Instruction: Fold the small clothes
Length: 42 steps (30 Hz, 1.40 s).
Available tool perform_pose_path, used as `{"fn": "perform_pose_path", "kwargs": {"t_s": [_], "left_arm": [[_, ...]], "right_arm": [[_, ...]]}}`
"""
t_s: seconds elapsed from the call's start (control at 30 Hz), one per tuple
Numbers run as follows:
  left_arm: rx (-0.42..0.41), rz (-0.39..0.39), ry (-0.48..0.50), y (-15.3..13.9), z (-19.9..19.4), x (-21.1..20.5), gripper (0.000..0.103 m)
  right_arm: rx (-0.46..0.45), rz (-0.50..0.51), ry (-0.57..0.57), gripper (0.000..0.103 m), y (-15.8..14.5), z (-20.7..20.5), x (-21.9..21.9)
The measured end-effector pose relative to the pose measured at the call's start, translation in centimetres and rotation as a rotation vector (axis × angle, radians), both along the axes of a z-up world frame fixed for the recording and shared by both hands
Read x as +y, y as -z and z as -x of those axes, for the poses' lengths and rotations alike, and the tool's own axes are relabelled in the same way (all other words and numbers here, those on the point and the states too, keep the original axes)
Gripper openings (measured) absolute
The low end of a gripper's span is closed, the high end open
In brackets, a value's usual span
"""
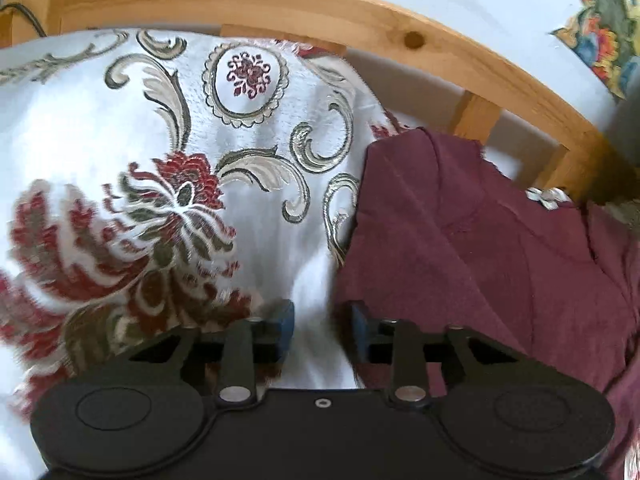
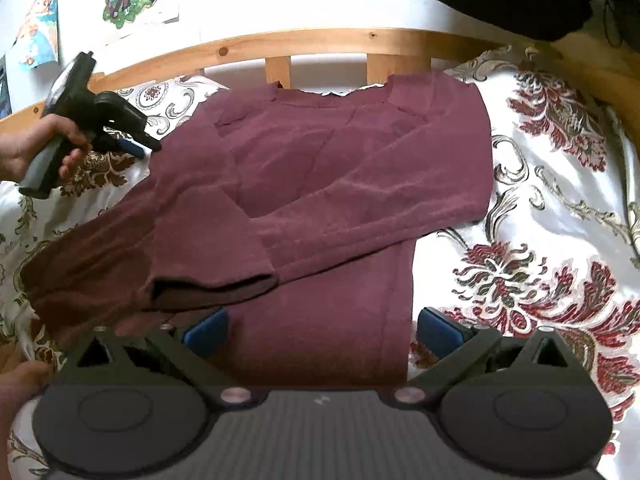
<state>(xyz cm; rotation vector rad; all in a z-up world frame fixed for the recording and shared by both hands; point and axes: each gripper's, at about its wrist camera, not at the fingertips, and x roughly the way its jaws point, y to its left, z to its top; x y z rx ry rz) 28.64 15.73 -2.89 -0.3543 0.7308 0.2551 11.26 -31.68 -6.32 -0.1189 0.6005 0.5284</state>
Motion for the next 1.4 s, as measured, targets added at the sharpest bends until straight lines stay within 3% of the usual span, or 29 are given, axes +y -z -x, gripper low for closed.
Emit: {"fn": "perform_pose_path", "kwargs": {"t_s": [0.1, 0.17, 0.33, 0.43, 0.7, 0.87, 1.0, 1.27, 1.37, 1.4], "left_arm": [[-0.016, -0.048, 0.052, -0.7, 2.7, -1.5, 0.051], [-0.042, -0.074, 0.091, -1.0, 5.0, -2.6, 0.071], [-0.09, -0.078, 0.237, -1.1, 11.7, -5.2, 0.09], [-0.101, -0.075, 0.319, -0.7, 15.2, -6.3, 0.099], [-0.064, -0.074, 0.457, 1.0, 21.0, -7.7, 0.102], [-0.034, -0.099, 0.516, 2.1, 22.0, -9.0, 0.102], [-0.027, -0.139, 0.571, 2.6, 21.9, -10.9, 0.102], [-0.026, -0.096, 0.651, 3.2, 20.3, -14.5, 0.102], [-0.044, -0.097, 0.679, 3.2, 19.8, -16.2, 0.102], [-0.048, -0.087, 0.692, 3.3, 19.6, -16.7, 0.102]], "right_arm": [[-0.013, 0.014, -0.001, 0.103, -0.3, 0.3, 0.1], [-0.026, 0.033, 0.0, 0.103, -0.4, 0.5, 0.1], [-0.064, 0.1, -0.032, 0.103, -1.0, 1.4, 0.3], [-0.117, 0.202, -0.074, 0.103, -1.5, 2.6, 0.7], [-0.128, 0.377, -0.248, 0.103, -1.3, 7.1, 2.3], [-0.149, 0.456, -0.301, 0.103, -0.4, 8.6, 4.8], [-0.12, 0.438, -0.256, 0.102, 0.1, 7.4, 5.7], [-0.08, 0.35, -0.179, 0.102, 0.3, 5.3, 5.2], [-0.102, 0.29, -0.18, 0.091, -0.4, 5.2, 4.9], [-0.104, 0.269, -0.188, 0.083, -0.6, 5.2, 4.8]]}}
